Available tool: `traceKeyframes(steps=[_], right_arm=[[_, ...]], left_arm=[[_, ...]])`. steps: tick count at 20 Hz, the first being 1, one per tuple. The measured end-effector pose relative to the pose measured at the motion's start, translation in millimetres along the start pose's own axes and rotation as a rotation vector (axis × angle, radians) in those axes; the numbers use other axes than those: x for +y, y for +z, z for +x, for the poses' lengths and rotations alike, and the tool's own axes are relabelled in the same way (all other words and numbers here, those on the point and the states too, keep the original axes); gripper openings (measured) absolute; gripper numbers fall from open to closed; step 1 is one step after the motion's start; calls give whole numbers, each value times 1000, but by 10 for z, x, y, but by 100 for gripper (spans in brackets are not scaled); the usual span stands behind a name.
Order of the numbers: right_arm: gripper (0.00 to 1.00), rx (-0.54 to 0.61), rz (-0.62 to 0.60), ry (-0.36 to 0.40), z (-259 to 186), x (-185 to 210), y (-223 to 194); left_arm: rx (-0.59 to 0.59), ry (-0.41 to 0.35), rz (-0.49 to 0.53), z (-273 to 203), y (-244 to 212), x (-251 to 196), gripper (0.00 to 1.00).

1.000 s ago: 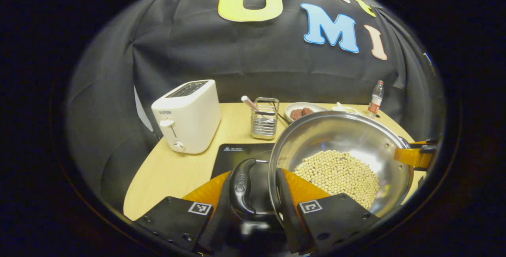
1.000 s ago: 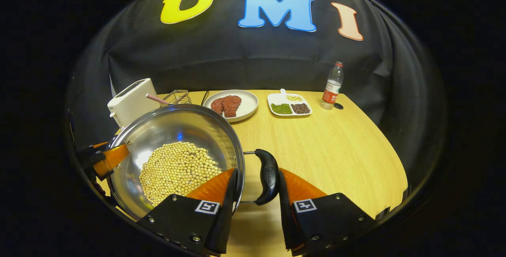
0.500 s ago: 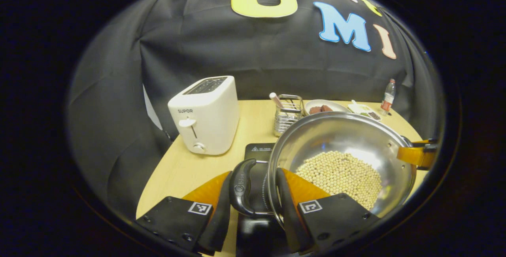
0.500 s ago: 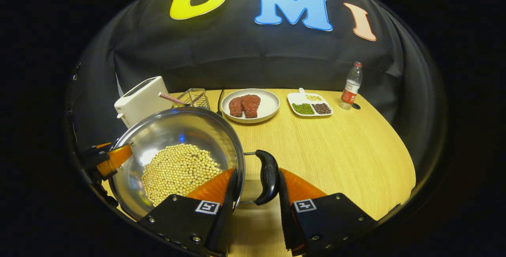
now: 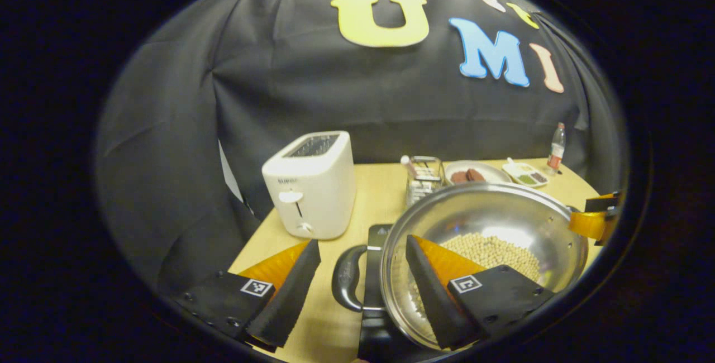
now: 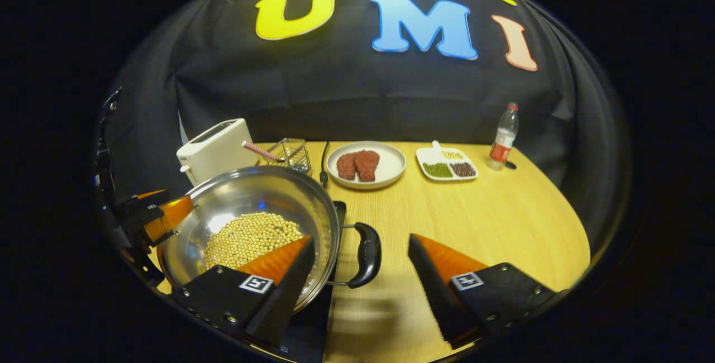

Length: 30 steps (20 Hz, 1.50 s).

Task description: First push the handle of the pot to place it horizontally, then grasp the pot with both hands and set it on the induction cooktop.

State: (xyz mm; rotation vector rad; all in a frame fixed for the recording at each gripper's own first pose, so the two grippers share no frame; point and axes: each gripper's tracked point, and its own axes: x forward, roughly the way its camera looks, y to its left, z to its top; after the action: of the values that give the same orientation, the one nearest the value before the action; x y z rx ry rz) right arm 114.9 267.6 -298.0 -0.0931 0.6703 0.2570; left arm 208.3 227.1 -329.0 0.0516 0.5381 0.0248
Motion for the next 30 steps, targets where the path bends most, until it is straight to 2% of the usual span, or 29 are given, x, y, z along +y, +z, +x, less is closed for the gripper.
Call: traceKeyframes(steps=[1, 4, 10, 14, 19, 21, 24, 26, 30], right_arm=[[97, -37, -19, -10, -76, -79, 49], [97, -132, -46, -47, -376, -438, 203], [97, -286, -69, -104, -1219, -1166, 432], [97, -334, 0, -113, -1832, -1479, 512], [96, -457, 20, -96, -2549, -1680, 675], [96, -485, 35, -99, -2743, -1753, 700], [96, -521, 29, -150, -2917, -1909, 748], [96, -526, 47, -160, -3006, -1950, 739], [96, -555, 50, -181, -3107, -1996, 788]], left_arm=[[-36, -3, -9, -87, 121, -82, 99], [-127, -18, -10, -389, 418, -395, 99], [-274, -73, -38, -1293, 1015, -1227, 98], [-351, -111, -61, -1983, 1327, -1748, 99], [-424, -147, -20, -2684, 1599, -2234, 98], [-440, -170, -30, -2848, 1681, -2364, 99], [-493, -198, -22, -3077, 1832, -2449, 99], [-510, -212, 4, -3167, 1892, -2450, 100], [-532, -217, -31, -3297, 1950, -2384, 100]])
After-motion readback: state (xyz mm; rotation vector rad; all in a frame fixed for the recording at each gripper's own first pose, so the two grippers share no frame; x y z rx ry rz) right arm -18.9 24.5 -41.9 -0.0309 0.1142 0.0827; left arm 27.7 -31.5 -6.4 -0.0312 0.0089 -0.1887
